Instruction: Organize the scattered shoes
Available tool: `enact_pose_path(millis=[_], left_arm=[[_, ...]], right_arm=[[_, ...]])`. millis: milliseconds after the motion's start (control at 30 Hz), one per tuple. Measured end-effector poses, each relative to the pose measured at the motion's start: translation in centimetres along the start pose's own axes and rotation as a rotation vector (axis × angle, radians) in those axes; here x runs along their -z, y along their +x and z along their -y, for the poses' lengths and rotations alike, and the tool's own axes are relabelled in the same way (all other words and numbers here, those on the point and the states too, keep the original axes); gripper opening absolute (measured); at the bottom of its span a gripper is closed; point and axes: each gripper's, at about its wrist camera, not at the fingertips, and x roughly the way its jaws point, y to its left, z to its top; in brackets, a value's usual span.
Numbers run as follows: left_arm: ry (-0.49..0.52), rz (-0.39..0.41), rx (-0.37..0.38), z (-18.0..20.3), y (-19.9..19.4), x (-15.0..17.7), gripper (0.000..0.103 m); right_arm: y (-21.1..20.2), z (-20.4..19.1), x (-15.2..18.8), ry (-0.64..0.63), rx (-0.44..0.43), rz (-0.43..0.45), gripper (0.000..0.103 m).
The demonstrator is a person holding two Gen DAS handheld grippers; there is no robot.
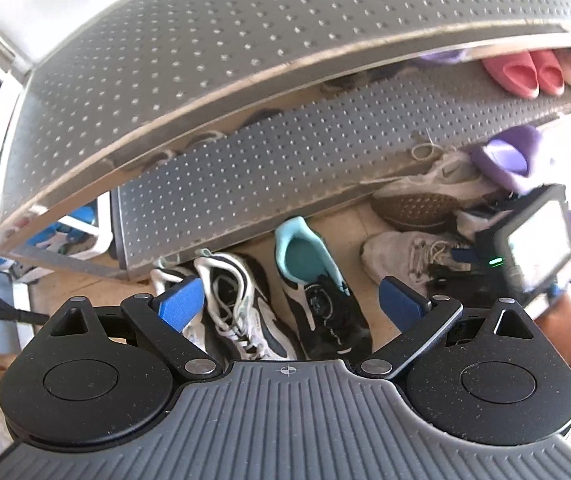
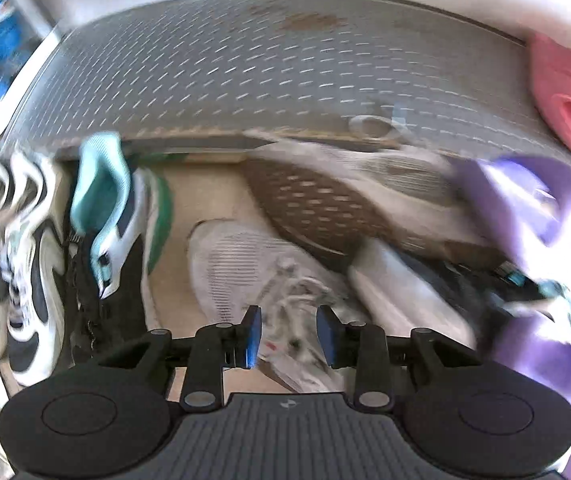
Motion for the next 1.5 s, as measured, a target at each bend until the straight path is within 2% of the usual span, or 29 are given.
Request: enact_pose_path(millis=[67, 200, 333, 433, 500, 567, 633, 700, 733, 767, 867, 900, 967, 1000, 1067, 1133, 1200, 1233, 1267, 1300, 1333, 1367, 1433, 1500], left_arm=[[0.008, -0.009, -0.007, 0.2, 0.5, -0.1, 0.098], [0.001, -0.034, -0.028, 0.0, 1.5, -0.4, 0.098], [0.013, -0.043, -0.027, 0.4, 2.1, -0.9, 0.098], [0.029, -0.037, -0.027, 0.9, 2.1, -0.9, 0.097], [0.046, -0.027, -0.026, 1.3, 1.9, -0.7, 0.098], [0.055, -0.024, -0.028, 1.5, 1.8, -0.5, 0.098], [0.078, -0.023, -0.033, 1.9, 1.8, 0.1, 0.098], [0.113, -0.022, -0.027, 2.4, 1.9, 0.5, 0.098], [0.124, -0.019, -0.023, 2.6, 1.8, 0.6, 0.098], [0.145, -0.007, -0.013, 3.2, 1.7, 0.7, 0.098], [0.189, 0.023, 0.017, 4.6, 1.5, 0.9, 0.098], [0.218, 0.053, 0.057, 5.8, 1.2, 0.9, 0.097], [0.262, 0.100, 0.124, 7.7, 0.9, 1.1, 0.096], [0.276, 0.115, 0.150, 8.4, 0.9, 1.2, 0.093], [0.326, 0.152, 0.245, 11.3, 1.1, 1.7, 0.090], [0.378, 0.179, 0.323, 14.2, 1.6, 2.3, 0.086], [0.456, 0.219, 0.315, 17.1, 2.0, 2.4, 0.087], [0.495, 0.239, 0.310, 18.5, 2.2, 2.4, 0.088], [0.551, 0.272, 0.296, 20.3, 2.4, 2.4, 0.088], [0.608, 0.305, 0.281, 22.0, 2.6, 2.4, 0.088], [0.738, 0.359, 0.240, 25.3, 3.4, 2.5, 0.087], [0.827, 0.386, 0.217, 27.3, 4.1, 2.7, 0.086], [0.981, 0.404, 0.200, 30.5, 5.4, 2.8, 0.078], [1.057, 0.390, 0.212, 32.6, 7.0, 2.4, 0.071]], right_arm=[[1.2, -1.3, -0.4, -0.078, 0.012, -0.010, 0.033], [3.6, -2.4, -0.2, -0.252, 0.103, -0.071, 0.031], [4.1, -4.1, 1.1, -0.453, 0.195, -0.126, 0.027], [3.7, -2.3, 2.1, -0.473, 0.230, -0.172, 0.024], [3.4, -0.3, 3.4, -0.497, 0.284, -0.197, 0.023], [3.2, 1.7, 4.5, -0.505, 0.339, -0.222, 0.016], [2.7, 4.3, 5.6, -0.473, 0.368, -0.257, 0.017], [1.6, 5.9, 6.1, -0.440, 0.338, -0.270, 0.021], [0.8, 6.6, 6.1, -0.418, 0.305, -0.266, 0.027], [-0.9, 7.4, 5.7, -0.369, 0.254, -0.262, 0.038], [-6.4, 9.6, 4.0, -0.224, 0.137, -0.225, 0.058], [-9.3, 10.8, 3.0, -0.155, 0.100, -0.206, 0.063], [-14.2, 12.9, 1.5, -0.050, 0.072, -0.180, 0.082], [-16.9, 14.1, 0.8, -0.001, 0.058, -0.165, 0.084], [-21.0, 16.1, 0.7, 0.058, 0.022, -0.119, 0.085], [-24.1, 18.6, 0.3, 0.117, -0.039, -0.031, 0.085], [-25.4, 21.8, 0.9, 0.233, -0.109, 0.047, 0.079], [-25.2, 23.4, 1.4, 0.314, -0.137, 0.055, 0.068], [-25.3, 24.4, 1.5, 0.349, -0.142, 0.064, 0.060], [-25.6, 24.9, 1.2, 0.347, -0.129, 0.073, 0.059], [-26.0, 25.4, 0.9, 0.344, -0.116, 0.083, 0.060], [-26.4, 25.9, 0.7, 0.342, -0.103, 0.092, 0.065], [-27.3, 27.4, 0.6, 0.360, -0.070, 0.109, 0.070], [-28.4, 29.5, 0.8, 0.431, -0.056, 0.133, 0.071]])
